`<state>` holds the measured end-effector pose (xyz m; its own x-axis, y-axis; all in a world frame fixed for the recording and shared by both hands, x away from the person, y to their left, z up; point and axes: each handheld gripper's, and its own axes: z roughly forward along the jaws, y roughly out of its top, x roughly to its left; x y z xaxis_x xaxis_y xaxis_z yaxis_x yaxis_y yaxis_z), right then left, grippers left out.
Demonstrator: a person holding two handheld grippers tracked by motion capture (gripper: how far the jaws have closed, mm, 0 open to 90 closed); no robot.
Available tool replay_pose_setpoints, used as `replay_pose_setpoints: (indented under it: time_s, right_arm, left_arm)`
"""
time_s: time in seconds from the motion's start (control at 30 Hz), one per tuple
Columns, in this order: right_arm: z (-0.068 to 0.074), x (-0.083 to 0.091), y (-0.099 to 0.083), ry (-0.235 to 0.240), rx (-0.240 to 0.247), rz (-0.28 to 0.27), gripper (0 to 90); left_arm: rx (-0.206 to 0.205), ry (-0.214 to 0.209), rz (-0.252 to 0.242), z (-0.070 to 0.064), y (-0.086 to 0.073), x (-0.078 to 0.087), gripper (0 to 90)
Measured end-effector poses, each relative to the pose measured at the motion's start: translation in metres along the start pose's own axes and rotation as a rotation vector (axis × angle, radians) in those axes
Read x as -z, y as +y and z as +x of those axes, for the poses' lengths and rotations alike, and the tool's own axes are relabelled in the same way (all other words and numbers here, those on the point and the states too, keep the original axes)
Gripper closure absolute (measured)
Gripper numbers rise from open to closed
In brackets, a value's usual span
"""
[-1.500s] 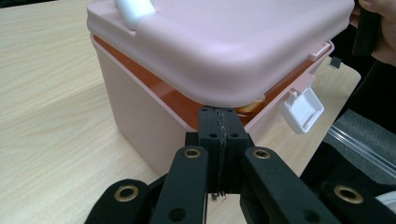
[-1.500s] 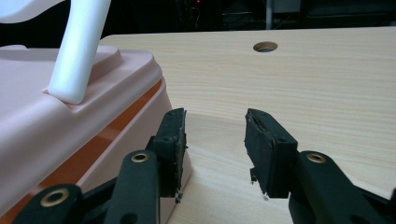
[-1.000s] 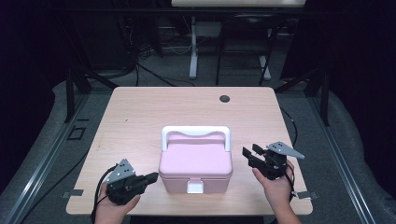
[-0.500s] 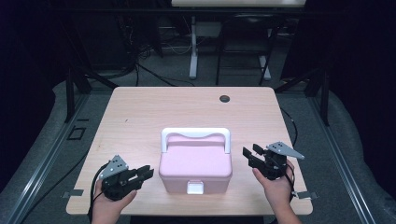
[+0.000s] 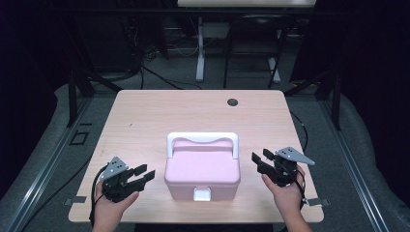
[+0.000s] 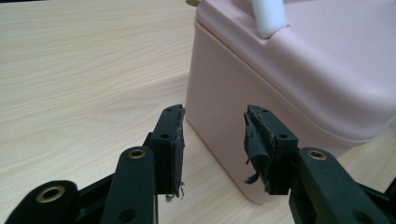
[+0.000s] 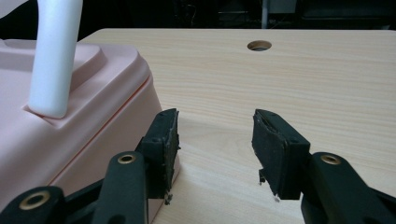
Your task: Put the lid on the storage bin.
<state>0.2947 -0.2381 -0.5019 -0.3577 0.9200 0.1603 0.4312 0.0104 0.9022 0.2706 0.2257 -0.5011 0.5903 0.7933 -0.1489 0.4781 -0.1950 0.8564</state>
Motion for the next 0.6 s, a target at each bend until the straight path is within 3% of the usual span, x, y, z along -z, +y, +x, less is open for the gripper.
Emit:
replay_pose_setpoints:
  time_s: [0.43,0.6]
  right_arm:
    - [-0.004,-0.009,-0.007,-0.012,0.012,0.04,45.0]
    - [-0.002,-0.012,-0.011,-0.02,0.064,0.05,43.1]
  left_arm:
    - [-0.004,0.05,0.017,0.013,-0.008,-0.01,45.3]
    - [-0.019,0.082,0.012,0.015,-0.013,-0.014,42.5]
